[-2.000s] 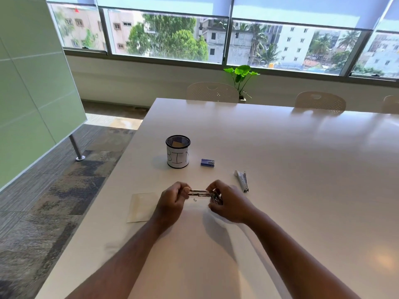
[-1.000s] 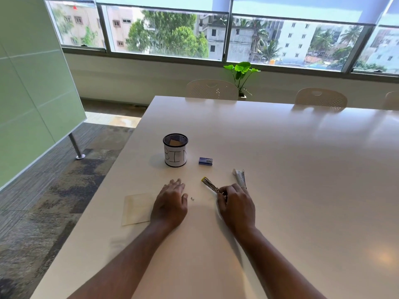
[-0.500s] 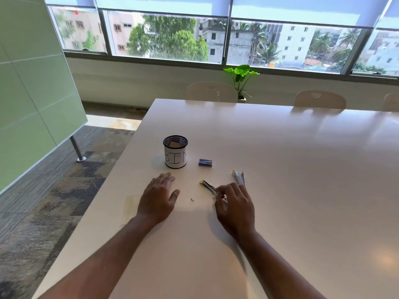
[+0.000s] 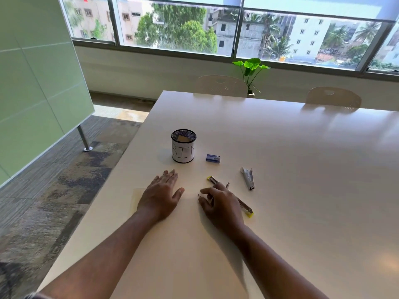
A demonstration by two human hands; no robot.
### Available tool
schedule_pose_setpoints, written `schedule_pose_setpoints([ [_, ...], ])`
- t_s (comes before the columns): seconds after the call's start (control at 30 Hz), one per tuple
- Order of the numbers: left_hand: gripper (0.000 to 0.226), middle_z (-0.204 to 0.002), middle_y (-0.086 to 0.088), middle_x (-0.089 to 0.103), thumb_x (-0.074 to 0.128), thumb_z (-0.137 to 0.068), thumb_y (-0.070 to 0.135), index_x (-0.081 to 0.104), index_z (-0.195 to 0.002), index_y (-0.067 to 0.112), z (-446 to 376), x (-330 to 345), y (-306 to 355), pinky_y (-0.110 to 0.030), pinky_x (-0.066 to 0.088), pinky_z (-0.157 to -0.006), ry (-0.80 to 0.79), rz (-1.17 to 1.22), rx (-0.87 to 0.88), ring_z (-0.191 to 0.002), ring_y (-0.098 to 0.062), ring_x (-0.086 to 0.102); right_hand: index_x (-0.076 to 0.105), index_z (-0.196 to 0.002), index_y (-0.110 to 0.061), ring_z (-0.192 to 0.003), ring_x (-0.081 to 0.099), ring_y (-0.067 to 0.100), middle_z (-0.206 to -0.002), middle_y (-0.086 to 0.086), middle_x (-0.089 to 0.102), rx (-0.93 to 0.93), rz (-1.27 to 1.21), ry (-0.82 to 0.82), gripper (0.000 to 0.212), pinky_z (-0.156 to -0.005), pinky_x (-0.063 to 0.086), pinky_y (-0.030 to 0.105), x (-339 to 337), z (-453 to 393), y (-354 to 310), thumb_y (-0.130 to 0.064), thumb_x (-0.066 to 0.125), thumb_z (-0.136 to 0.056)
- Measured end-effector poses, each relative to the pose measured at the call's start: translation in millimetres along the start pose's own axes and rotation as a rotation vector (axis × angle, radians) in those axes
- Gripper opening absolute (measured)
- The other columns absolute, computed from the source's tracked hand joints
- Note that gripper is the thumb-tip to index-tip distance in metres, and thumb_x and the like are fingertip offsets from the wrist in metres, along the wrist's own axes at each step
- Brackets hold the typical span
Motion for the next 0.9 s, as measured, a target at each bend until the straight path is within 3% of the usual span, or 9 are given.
schedule_pose_setpoints([
  [0.17, 0.066, -0.171, 0.003, 0.022, 0.038, -0.105, 0.050, 0.027, -0.162, 0.018, -1, 0, 0, -0.034, 0.014, -0.130, -0.001, 0.010, -0.008, -0.159, -0.012, 0.016, 0.068, -0.125, -0.045, -0.078, 0.057, 0.004, -0.095, -0.018, 0.055, -0.006, -0.031, 0.012, 0.033, -0.072, 0.046, 0.025, -1, -1, 4, -0.044, 0.068, -0.092],
  [0.27, 0.066, -0.171, 0.004, 0.021, 0.038, -0.106, 0.050, 0.027, -0.162, 0.019, 0, -1, -1, -0.034, 0.014, -0.130, -0.009, 0.012, -0.009, -0.159, -0.012, 0.015, 0.065, -0.126, -0.049, -0.082, 0.060, 0.006, -0.097, -0.019, 0.056, -0.034, 0.007, 0.003, 0.032, -0.075, 0.048, 0.027, 3, 1, -2, -0.045, 0.063, -0.094],
  [0.57, 0.065, -0.172, 0.005, 0.019, 0.040, -0.106, 0.048, 0.027, -0.162, 0.019, 1, -2, -1, -0.031, 0.011, -0.130, -0.002, 0.050, -0.003, -0.159, -0.010, 0.013, 0.073, -0.108, -0.040, -0.081, 0.061, 0.009, -0.090, -0.016, 0.054, -0.005, 0.022, 0.009, 0.016, -0.072, 0.047, 0.027, 1, 1, -2, -0.039, 0.066, -0.093],
  [0.73, 0.065, -0.172, 0.004, 0.019, 0.040, -0.106, 0.048, 0.027, -0.163, 0.019, 0, -3, -1, -0.031, 0.010, -0.130, 0.005, 0.055, 0.002, -0.159, -0.011, 0.013, 0.076, -0.103, -0.037, -0.081, 0.063, 0.009, -0.101, -0.014, 0.068, 0.065, -0.082, -0.001, 0.013, -0.077, 0.053, 0.029, -1, -3, 3, -0.031, 0.069, -0.094],
  [0.9, 0.067, -0.173, 0.004, 0.016, 0.042, -0.106, 0.048, 0.024, -0.163, 0.018, -4, -2, -1, -0.031, 0.008, -0.129, -0.050, 0.065, 0.013, -0.160, -0.011, 0.010, 0.079, -0.102, -0.030, -0.080, 0.067, 0.008, -0.097, -0.013, 0.074, 0.101, -0.236, 0.000, 0.012, -0.077, 0.057, 0.036, 0, -13, 1, -0.025, 0.073, -0.094],
])
Point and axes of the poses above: each hand's wrist, its own z-axis away from the middle knuckle, its own x-axis out of the palm, y = z × x, the point moved 9 cm from there along -z, towards the middle knuckle
